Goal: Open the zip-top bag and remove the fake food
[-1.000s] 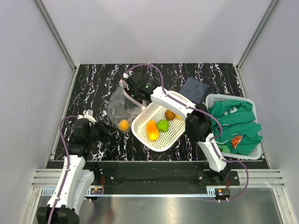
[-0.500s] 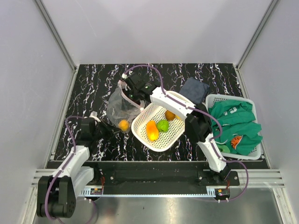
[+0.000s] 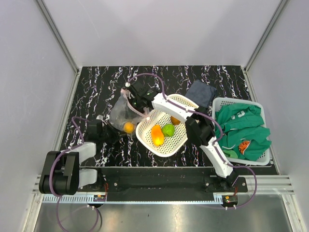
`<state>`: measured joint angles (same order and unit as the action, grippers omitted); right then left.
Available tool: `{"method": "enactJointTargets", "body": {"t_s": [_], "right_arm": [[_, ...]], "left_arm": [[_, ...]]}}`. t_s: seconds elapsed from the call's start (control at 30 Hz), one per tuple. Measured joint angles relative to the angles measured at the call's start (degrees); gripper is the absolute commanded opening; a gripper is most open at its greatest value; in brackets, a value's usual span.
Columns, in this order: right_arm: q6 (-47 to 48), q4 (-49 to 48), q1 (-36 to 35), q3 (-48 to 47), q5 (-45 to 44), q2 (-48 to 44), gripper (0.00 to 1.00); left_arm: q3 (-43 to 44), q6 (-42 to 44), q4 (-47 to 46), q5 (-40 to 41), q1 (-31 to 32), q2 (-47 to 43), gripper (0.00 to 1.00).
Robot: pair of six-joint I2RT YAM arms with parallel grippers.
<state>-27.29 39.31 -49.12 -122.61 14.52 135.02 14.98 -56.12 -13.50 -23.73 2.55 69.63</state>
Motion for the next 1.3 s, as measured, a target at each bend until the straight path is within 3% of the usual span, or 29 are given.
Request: {"method": "enactJointTargets", "body": {"t_s": [0.37,0.5,0.6,0.63,0.73,0.77,0.83,1.1,1.3], "right_arm": [[-0.2,-4.0,0.0,7.6,1.9,-1.0,0.47],[-0.7,-4.8,0.0,12.2,2.4,-4.8,0.45],[-1.3,-4.8,-0.2,13.9,3.3,-7.6,0.45],[-1.6,-4.9,-0.3,14.4,4.0,-8.8,0.45],[-2.8,-5.6,-0.5,15.2,6.6,-11.8,0.45],[-3.1,-5.9,-0.5,15.3,7.2,-12.6,0.45],[-3.6,-6.9,-0.5,15.4,7.6,-13.7,0.45],[-5.1,-7.9,-0.3,15.4,4.9,-14.7,0.45],[-10.2,-10.1,-0.3,15.5,3.9,-14.7,0.41]], "left_arm": [[2.6,1.1,-0.3,2.4,0.1,3.6,0.0],[4.3,2.6,0.7,3.8,0.1,3.7,0.05],[4.9,3.4,1.2,4.7,0.1,2.6,0.15],[4.9,3.7,1.7,5.0,0.1,1.6,0.25],[5.4,5.0,4.2,5.4,0.1,-1.9,0.38],[5.9,5.4,5.3,5.5,0.1,-3.5,0.51],[7.2,6.4,8.4,5.6,0.1,-7.5,0.61],[9.4,11.4,19.2,0.0,-0.1,-25.6,0.61],[10.2,13.0,23.3,-6.3,0.2,-31.8,0.62]]}}
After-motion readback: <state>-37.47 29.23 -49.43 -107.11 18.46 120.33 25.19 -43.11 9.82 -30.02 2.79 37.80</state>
